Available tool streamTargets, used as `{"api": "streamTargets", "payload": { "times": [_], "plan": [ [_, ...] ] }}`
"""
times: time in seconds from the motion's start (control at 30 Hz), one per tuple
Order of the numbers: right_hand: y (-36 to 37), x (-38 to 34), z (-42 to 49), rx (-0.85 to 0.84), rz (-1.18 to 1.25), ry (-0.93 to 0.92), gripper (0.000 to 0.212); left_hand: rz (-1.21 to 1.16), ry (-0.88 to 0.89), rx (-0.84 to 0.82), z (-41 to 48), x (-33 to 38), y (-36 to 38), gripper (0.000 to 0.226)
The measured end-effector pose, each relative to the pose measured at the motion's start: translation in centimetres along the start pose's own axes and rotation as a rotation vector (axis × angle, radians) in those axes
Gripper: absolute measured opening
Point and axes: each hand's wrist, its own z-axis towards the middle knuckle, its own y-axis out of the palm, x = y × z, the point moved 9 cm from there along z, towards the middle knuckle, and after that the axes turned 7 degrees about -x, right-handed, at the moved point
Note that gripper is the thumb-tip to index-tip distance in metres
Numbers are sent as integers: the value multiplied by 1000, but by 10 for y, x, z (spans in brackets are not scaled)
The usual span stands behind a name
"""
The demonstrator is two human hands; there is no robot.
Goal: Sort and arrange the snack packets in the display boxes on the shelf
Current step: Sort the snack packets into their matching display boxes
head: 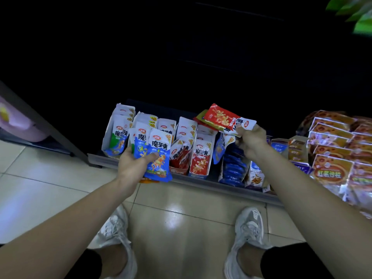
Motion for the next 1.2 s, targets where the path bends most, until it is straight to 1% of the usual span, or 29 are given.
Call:
{"api": "streamTargets", "payload": {
  "times": [0.07,0.1,0.13,0.17,0.23,0.27,0.37,0.43,0.53,0.63,0.7,0.83,0.9,1.07,1.1,1.13,1.2],
  "plan": [
    [3,-2,5,-31,38,28,54,-5,7,-17,1,2,3,35],
    [4,-2,9,-44,41,38,61,-7,11,-25,0,4,5,34],
    [5,-2,12,-40,61,39,60,-10,18,-30,0,6,6,33],
    [5,-1,13,-29,70,58,53,-13,27,-35,-1,9,7,32],
    [7,-2,12,-19,107,91,32,-25,44,-39,-4,12,8,31],
    [10,-3,11,-30,113,89,26,-32,49,-36,-5,13,7,30],
    [16,-3,2,-19,24,51,23,-55,58,-38,-9,15,4,31],
    [21,-1,-4,-23,-57,16,30,-60,56,-36,-10,13,1,31],
    [24,10,-3,-38,-140,6,24,-62,50,-24,-9,11,-4,30],
    [17,18,1,5,-138,27,27,-64,46,-25,-7,9,-6,31],
    [10,25,5,32,-91,57,26,-68,48,-28,-6,8,-7,30],
    [-4,36,7,70,37,103,16,-64,43,-35,-5,7,-7,31],
    [-7,30,8,71,-1,58,12,-67,43,-34,-5,8,-7,31],
    [25,-19,0,-92,-227,-196,41,-75,40,-26,-7,10,-10,30],
    [35,-26,0,-128,-291,-239,43,-79,39,-25,-8,10,-11,29],
    [46,-32,-1,-166,-359,-262,39,-82,38,-24,-8,10,-12,29],
    [68,-37,1,-250,-503,-282,27,-83,37,-20,-9,9,-15,28]
  ]
}}
